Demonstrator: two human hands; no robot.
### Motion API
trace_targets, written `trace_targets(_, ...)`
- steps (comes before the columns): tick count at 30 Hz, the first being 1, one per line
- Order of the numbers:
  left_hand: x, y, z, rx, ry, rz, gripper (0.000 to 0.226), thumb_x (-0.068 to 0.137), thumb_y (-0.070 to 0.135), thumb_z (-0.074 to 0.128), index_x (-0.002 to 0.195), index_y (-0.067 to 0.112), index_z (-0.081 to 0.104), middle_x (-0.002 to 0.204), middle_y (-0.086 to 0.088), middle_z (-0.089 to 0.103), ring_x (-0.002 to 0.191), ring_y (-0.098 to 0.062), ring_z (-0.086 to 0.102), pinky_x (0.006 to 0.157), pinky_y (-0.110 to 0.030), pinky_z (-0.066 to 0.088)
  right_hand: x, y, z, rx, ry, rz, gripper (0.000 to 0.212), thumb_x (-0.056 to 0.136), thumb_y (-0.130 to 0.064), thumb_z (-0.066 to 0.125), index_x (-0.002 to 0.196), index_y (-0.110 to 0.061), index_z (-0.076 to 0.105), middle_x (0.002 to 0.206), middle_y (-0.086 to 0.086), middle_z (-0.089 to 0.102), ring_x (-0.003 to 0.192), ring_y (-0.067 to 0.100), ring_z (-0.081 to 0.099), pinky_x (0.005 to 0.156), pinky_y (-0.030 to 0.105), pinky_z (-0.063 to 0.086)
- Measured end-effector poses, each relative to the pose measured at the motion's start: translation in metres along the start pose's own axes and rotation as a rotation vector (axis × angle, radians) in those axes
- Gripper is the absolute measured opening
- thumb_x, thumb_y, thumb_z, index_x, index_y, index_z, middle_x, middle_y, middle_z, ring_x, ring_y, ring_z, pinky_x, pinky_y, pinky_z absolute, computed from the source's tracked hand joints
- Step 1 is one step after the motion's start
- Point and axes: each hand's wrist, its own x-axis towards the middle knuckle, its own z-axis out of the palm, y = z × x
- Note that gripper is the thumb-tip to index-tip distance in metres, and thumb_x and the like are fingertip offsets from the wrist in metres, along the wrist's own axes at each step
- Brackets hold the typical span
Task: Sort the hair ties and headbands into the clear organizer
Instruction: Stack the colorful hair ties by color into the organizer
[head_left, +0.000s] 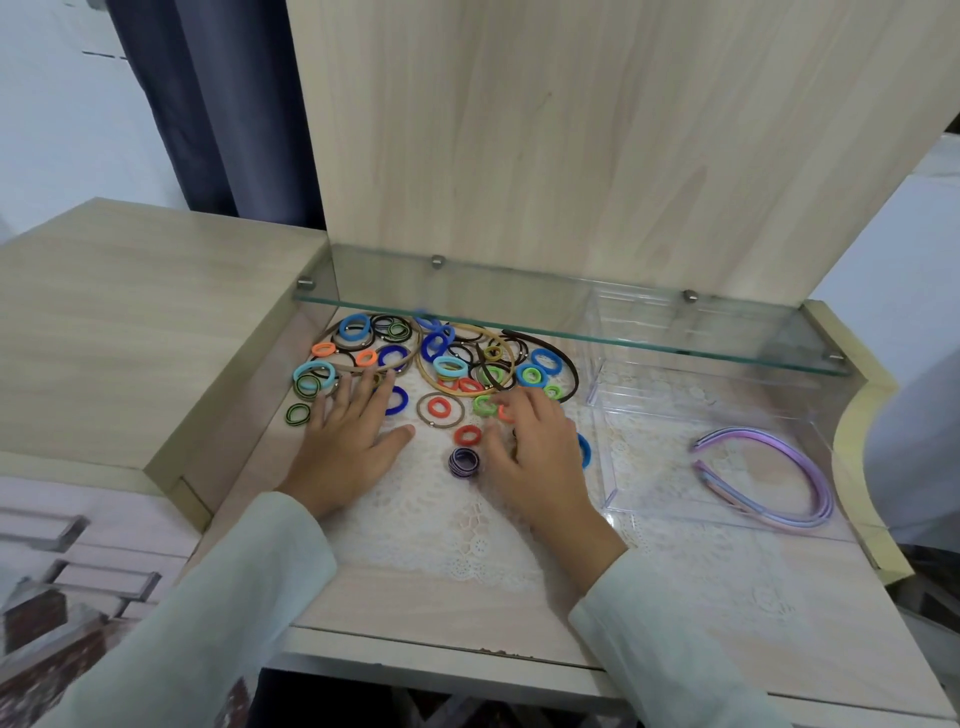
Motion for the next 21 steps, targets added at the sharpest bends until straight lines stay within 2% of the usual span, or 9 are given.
trace_targets(3, 0.005, 0.000, -0.008, -0.155, -0.101, -0.036, 0.088, 0.079, 0.068, 0.022, 0.156, 0.035, -0.005, 0.162, 0.011, -0.018, 0.148, -0.012, -0.022, 0.117, -0.037, -0.017, 0.015, 0.010, 0.007, -0.171, 0.012, 0.038, 0.059, 0.085, -0.046, 0.023, 0.128, -0.019, 0.053, 0.135, 0.002, 0.048, 0.127, 0.023, 0.040, 0.104, 0.041, 0.034)
trace_targets(6, 0.010, -0.002, -0.016, -0.241, -0.134, -0.058, 0.083, 0.088, 0.066, 0.031, 0.156, 0.032, -0.001, 0.164, 0.009, -0.010, 0.150, -0.013, -0.013, 0.120, -0.039, -0.011, 0.026, 0.015, 0.015, -0.294, -0.013, 0.084, 0.065, 0.088, -0.048, 0.020, 0.141, -0.020, 0.043, 0.153, 0.009, 0.032, 0.143, 0.030, 0.020, 0.115, 0.048, 0.018)
trace_targets(9, 0.008, -0.003, -0.019, -0.288, 0.130, -0.026, 0.065, 0.097, 0.048, 0.046, 0.154, 0.026, 0.026, 0.160, 0.003, 0.028, 0.147, -0.017, 0.026, 0.121, -0.046, 0.020, 0.029, 0.017, 0.020, -0.339, -0.013, 0.104, 0.071, 0.086, -0.050, 0.013, 0.147, -0.021, 0.037, 0.158, 0.008, 0.022, 0.147, 0.030, 0.010, 0.118, 0.049, 0.008)
trace_targets(11, 0.008, 0.000, -0.020, -0.213, 0.331, 0.024, 0.064, 0.089, 0.051, 0.042, 0.145, 0.020, 0.045, 0.145, -0.002, 0.051, 0.133, -0.022, 0.047, 0.111, -0.048, 0.037, 0.029, 0.018, 0.022, -0.363, -0.001, 0.104, 0.070, 0.087, -0.050, 0.014, 0.147, -0.021, 0.036, 0.158, 0.008, 0.022, 0.148, 0.030, 0.009, 0.118, 0.049, 0.006)
trace_targets(12, 0.010, 0.002, -0.019, -0.136, 0.389, 0.045, 0.068, 0.084, 0.053, 0.036, 0.141, 0.019, 0.051, 0.140, -0.003, 0.055, 0.129, -0.024, 0.051, 0.108, -0.048, 0.039, 0.029, 0.018, 0.022, -0.374, 0.004, 0.099, 0.069, 0.088, -0.049, 0.015, 0.147, -0.021, 0.037, 0.158, 0.008, 0.023, 0.148, 0.030, 0.009, 0.118, 0.049, 0.005)
trace_targets(15, 0.028, 0.006, -0.014, 0.086, 0.408, 0.038, 0.072, 0.083, 0.054, 0.028, 0.141, 0.018, 0.052, 0.145, -0.005, 0.050, 0.133, -0.027, 0.045, 0.109, -0.048, 0.032, 0.028, 0.020, 0.024, -0.392, -0.003, 0.097, 0.065, 0.091, -0.048, 0.019, 0.147, -0.020, 0.038, 0.158, 0.009, 0.024, 0.148, 0.031, 0.010, 0.118, 0.049, 0.004)
trace_targets(18, 0.055, 0.007, -0.011, 0.208, 0.280, -0.043, 0.063, 0.095, 0.052, 0.034, 0.149, 0.019, 0.038, 0.156, -0.006, 0.035, 0.143, -0.027, 0.030, 0.114, -0.046, 0.020, 0.027, 0.022, 0.026, -0.386, 0.000, 0.122, 0.059, 0.094, -0.046, 0.030, 0.146, -0.019, 0.039, 0.157, 0.012, 0.026, 0.147, 0.031, 0.010, 0.118, 0.049, 0.005)
trace_targets(21, 0.075, 0.007, -0.011, 0.223, 0.303, -0.079, 0.055, 0.098, 0.043, 0.039, 0.146, 0.017, 0.041, 0.147, -0.010, 0.044, 0.133, -0.030, 0.041, 0.107, -0.045, 0.030, 0.027, 0.021, 0.026, -0.376, 0.021, 0.134, 0.057, 0.094, -0.044, 0.034, 0.145, -0.018, 0.041, 0.155, 0.013, 0.029, 0.147, 0.032, 0.012, 0.118, 0.048, 0.006)
